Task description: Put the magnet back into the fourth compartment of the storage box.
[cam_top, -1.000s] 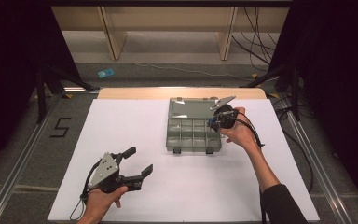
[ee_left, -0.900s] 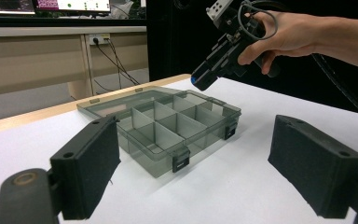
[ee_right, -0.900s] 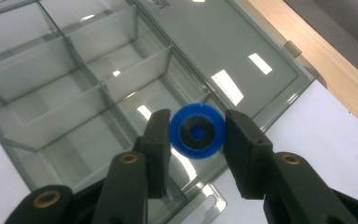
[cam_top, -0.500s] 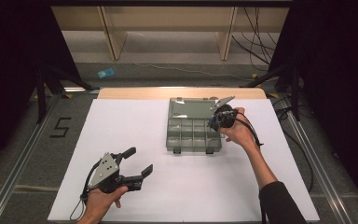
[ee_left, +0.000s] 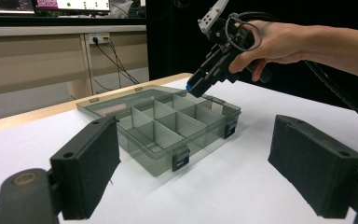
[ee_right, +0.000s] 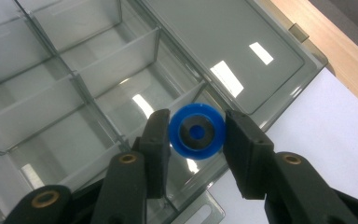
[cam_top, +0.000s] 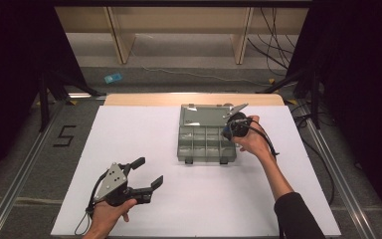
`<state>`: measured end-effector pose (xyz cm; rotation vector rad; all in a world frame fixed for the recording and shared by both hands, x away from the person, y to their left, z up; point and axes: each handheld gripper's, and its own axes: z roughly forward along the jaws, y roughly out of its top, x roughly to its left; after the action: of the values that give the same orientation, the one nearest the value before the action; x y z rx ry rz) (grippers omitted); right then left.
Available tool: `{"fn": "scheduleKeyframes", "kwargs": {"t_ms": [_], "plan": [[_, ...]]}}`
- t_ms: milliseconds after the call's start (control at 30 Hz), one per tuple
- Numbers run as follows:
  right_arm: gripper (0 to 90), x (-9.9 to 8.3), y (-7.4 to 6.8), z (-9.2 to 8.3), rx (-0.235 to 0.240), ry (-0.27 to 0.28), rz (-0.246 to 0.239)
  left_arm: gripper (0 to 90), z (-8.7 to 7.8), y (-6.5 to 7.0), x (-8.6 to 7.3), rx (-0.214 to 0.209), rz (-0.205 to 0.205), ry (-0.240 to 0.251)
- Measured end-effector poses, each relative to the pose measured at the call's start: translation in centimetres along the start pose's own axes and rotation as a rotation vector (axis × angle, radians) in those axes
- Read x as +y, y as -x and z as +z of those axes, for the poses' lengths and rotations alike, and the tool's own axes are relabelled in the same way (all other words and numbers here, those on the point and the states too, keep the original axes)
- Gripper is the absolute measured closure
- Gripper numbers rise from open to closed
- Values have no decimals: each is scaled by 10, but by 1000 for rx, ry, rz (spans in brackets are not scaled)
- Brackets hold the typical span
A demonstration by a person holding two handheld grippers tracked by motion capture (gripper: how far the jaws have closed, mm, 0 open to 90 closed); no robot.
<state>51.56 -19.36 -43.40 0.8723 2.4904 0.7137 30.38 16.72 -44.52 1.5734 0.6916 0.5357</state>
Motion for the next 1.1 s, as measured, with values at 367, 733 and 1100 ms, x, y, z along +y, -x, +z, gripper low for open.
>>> {"fn": "scheduleKeyframes", "kwargs": {"t_ms": [367, 733, 1100], "plan": [[386, 2, -5, -7, -14, 21, 36, 157, 0, 0, 0, -3, 7, 4], [315, 6, -25, -45, 41, 145, 30, 157, 0, 1, 1, -2, 9, 4], [290, 1, -46, -71, 98, 261, 62, 157, 0, 1, 1, -1, 10, 7]]}}
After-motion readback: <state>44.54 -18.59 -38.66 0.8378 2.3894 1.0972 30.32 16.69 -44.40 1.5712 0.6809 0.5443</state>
